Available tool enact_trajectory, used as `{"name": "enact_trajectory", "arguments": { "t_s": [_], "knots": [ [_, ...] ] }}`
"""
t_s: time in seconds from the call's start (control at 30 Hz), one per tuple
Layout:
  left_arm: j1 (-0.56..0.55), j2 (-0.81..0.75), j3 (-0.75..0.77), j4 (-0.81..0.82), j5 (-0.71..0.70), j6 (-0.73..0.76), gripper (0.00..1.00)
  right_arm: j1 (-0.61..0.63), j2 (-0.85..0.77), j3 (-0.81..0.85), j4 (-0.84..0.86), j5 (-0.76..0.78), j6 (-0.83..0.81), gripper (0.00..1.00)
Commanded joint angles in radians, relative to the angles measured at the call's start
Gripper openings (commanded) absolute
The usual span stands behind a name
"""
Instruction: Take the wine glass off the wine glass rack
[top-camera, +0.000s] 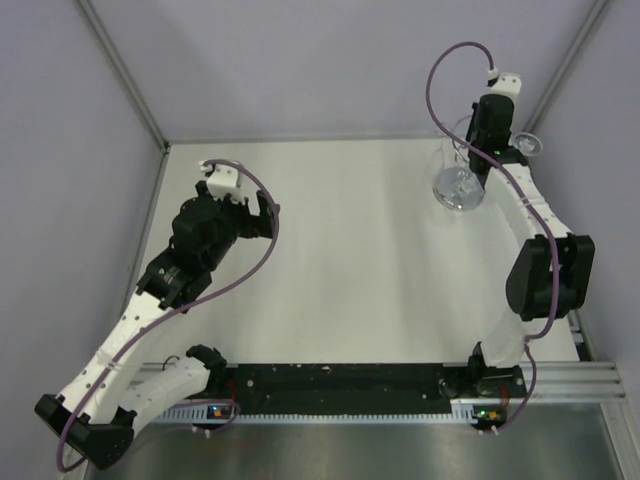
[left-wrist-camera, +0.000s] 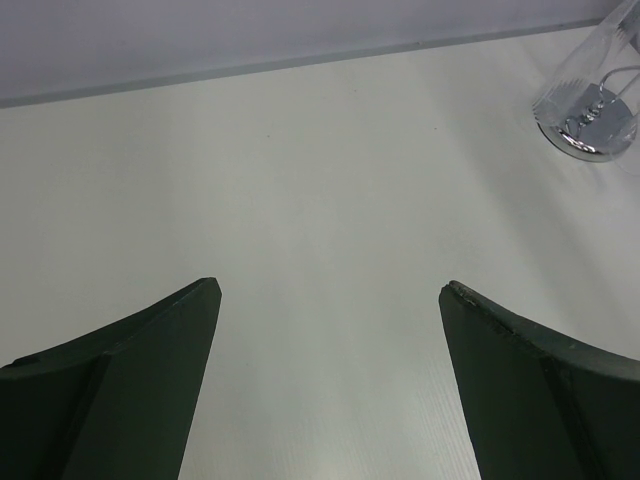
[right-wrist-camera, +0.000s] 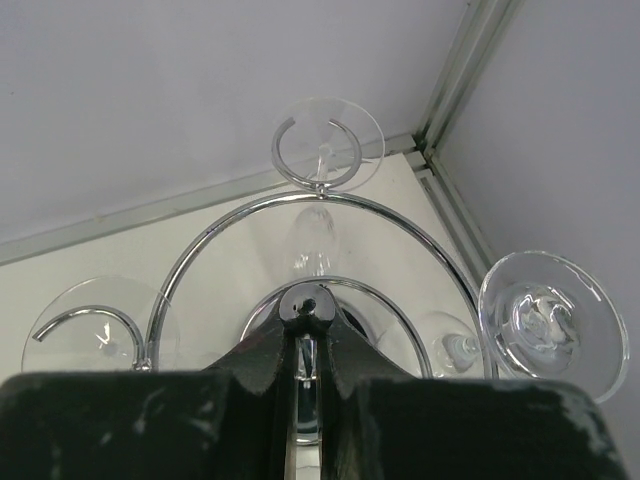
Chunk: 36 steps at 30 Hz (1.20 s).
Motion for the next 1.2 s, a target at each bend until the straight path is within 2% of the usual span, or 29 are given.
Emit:
{"name": "enact_trajectory", "arguments": {
  "t_s": [0.0, 0.43, 1.17],
  "knots": [
    [-0.002, -0.015, -0.004, 0.049, 0.017, -0.003, 0.97, 0.046, -0.116, 0.008, 0.073, -0.020, 0.007, 0.00],
    [-0.002, -0.028, -0.006, 0.048, 0.020, -0.003, 0.97, 0.135, -0.173, 0.063, -0.053, -0.074, 0.053, 0.00],
    [-0.002, -0.034, -0.010, 0.049, 0.026, -0.007, 0.97, 0.438, -0.276, -0.054, -0.022, 0.033, 0.002, 0.00]
  ]
}}
